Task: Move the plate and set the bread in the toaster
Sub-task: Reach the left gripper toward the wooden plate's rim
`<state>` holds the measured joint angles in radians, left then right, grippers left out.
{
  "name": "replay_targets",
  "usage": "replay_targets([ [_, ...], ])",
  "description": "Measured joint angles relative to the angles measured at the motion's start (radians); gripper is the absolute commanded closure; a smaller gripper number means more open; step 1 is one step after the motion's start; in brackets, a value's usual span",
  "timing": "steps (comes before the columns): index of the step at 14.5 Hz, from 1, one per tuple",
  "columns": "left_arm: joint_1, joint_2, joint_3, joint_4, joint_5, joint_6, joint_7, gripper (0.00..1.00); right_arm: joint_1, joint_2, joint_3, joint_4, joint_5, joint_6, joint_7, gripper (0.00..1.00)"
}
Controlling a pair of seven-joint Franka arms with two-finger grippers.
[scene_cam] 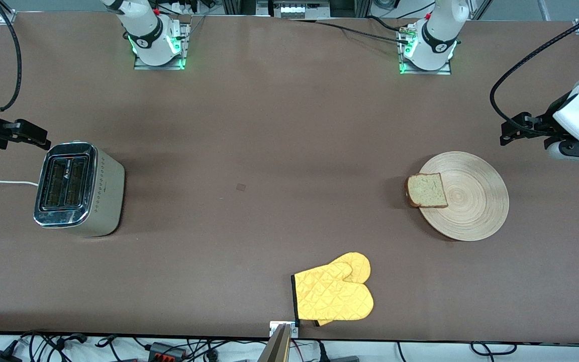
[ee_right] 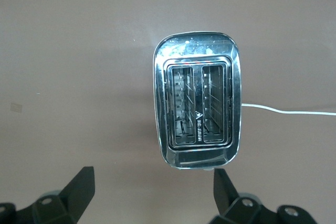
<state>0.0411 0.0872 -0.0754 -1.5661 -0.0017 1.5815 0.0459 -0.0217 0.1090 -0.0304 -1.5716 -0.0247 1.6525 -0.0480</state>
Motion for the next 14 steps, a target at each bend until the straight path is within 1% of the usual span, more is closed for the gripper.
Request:
replay_targets([
  [4, 0.009, 0.046, 0.005, -0.001, 0.0, -0.066, 0.0, 0.0, 0.0, 0.0, 0.001, 0.0, 0.0, 0.0, 0.0, 0.0],
  [7, 0.023, 0.09, 0.01, 0.0, 0.0, -0.074, 0.001, 0.0, 0.002, 0.0, 0.003, 0.0, 0.0, 0.001, 0.0, 0.0],
  [9, 0.048, 0.138, 0.013, 0.021, 0.0, -0.072, 0.005, 0.0, 0.002, 0.0, 0.003, 0.0, 0.0, 0.001, 0.0, 0.0],
  [11, 0.12, 0.192, 0.016, 0.049, -0.024, -0.072, 0.067, 0.0, 0.004, 0.002, 0.003, 0.0, 0.0, 0.001, 0.0, 0.0],
  [14, 0.281, 0.278, 0.022, 0.064, -0.171, -0.071, 0.178, 0.0, 0.005, 0.004, 0.003, 0.0, 0.0, 0.001, 0.0, 0.0],
])
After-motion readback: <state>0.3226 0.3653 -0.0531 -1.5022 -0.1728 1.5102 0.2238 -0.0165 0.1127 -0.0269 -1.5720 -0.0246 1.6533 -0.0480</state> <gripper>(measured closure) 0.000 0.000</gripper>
